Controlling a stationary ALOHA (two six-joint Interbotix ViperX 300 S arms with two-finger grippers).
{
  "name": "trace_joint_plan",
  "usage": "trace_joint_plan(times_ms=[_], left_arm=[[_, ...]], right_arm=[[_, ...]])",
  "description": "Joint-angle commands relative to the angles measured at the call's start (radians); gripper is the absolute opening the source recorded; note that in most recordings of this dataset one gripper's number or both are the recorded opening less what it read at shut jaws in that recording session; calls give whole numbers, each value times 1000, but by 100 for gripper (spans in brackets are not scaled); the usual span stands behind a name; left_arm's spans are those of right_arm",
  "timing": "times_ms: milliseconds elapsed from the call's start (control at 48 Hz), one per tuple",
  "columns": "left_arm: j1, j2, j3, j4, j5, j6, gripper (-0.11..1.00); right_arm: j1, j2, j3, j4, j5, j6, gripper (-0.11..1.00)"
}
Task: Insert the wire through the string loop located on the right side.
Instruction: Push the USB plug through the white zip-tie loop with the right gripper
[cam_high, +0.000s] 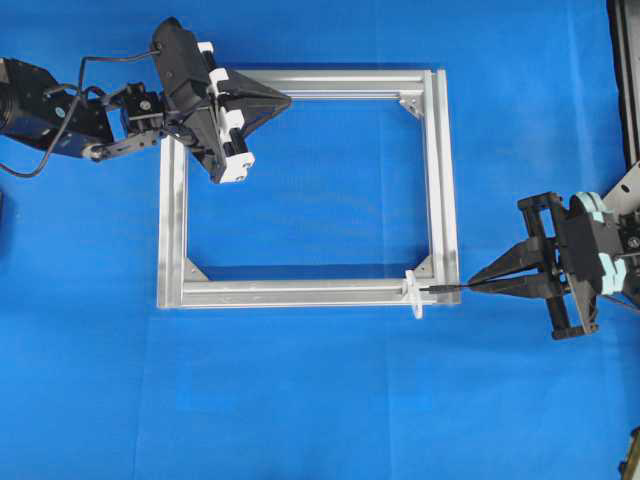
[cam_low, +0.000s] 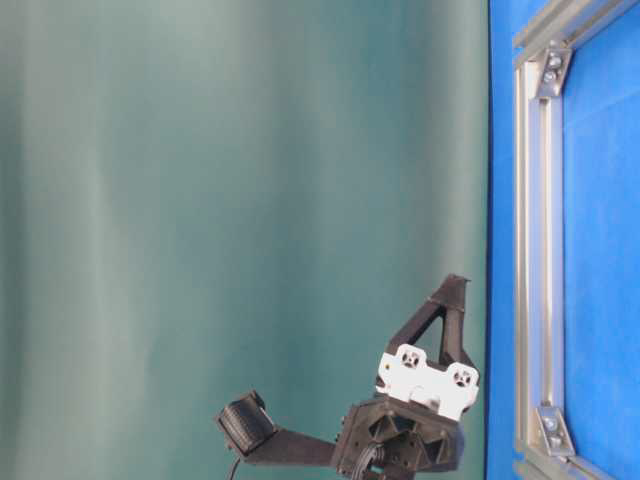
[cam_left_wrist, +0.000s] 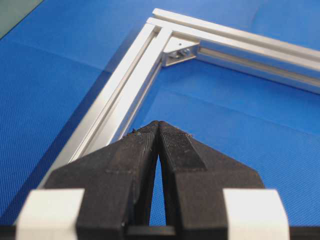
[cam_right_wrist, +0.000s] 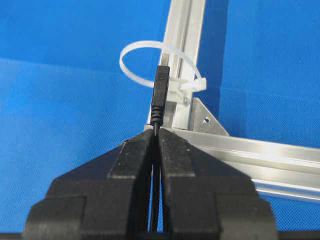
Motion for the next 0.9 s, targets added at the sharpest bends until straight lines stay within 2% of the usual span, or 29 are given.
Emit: trace_joint_plan(times_ms=[0, 542, 875], left_arm=[[-2, -32, -9, 3, -8, -2, 0], [-6, -32, -8, 3, -8, -2, 0], [-9, -32, -8, 2, -5, -2, 0]], right_arm=[[-2, 20, -23, 2, -23, -2, -3], [-2, 242, -152, 2, -132, -2, -3], [-2, 291, -198, 2, -137, -2, -3]])
